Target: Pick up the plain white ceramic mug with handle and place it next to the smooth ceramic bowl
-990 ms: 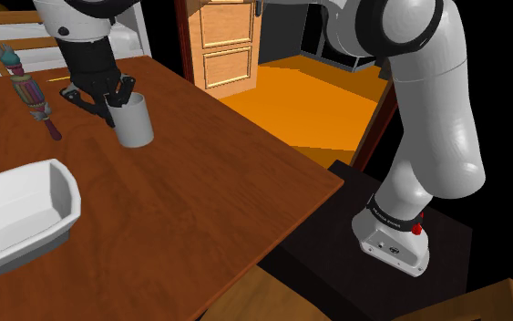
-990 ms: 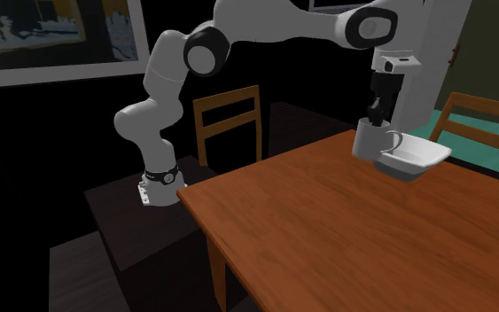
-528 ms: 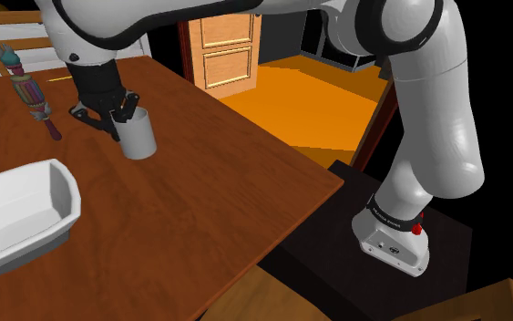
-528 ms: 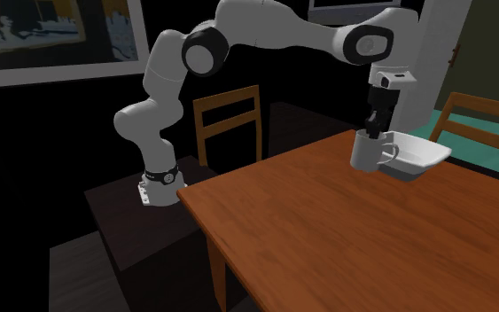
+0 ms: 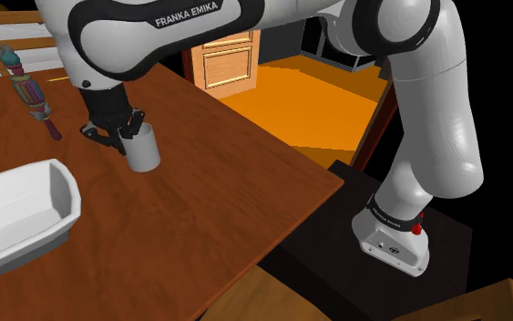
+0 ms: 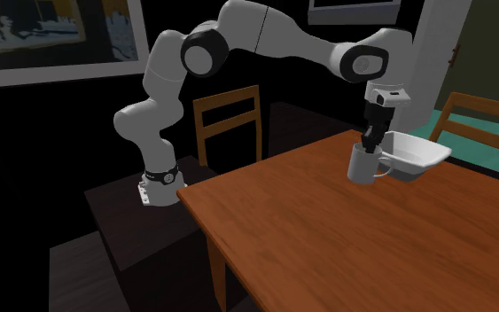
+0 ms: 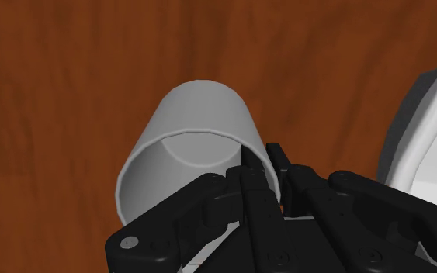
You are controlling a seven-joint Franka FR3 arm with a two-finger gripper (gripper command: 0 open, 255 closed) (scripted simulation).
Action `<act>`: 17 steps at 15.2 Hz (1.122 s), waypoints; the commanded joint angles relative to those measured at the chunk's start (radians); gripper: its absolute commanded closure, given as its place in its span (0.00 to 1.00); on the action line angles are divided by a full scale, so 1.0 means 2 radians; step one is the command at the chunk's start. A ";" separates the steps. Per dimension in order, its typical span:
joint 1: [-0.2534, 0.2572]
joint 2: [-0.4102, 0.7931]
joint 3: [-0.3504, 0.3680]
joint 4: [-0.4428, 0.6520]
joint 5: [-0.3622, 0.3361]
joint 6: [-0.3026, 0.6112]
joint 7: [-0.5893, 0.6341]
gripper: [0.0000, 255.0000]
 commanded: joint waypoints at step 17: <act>-0.001 0.018 -0.006 -0.041 -0.010 0.057 0.009 1.00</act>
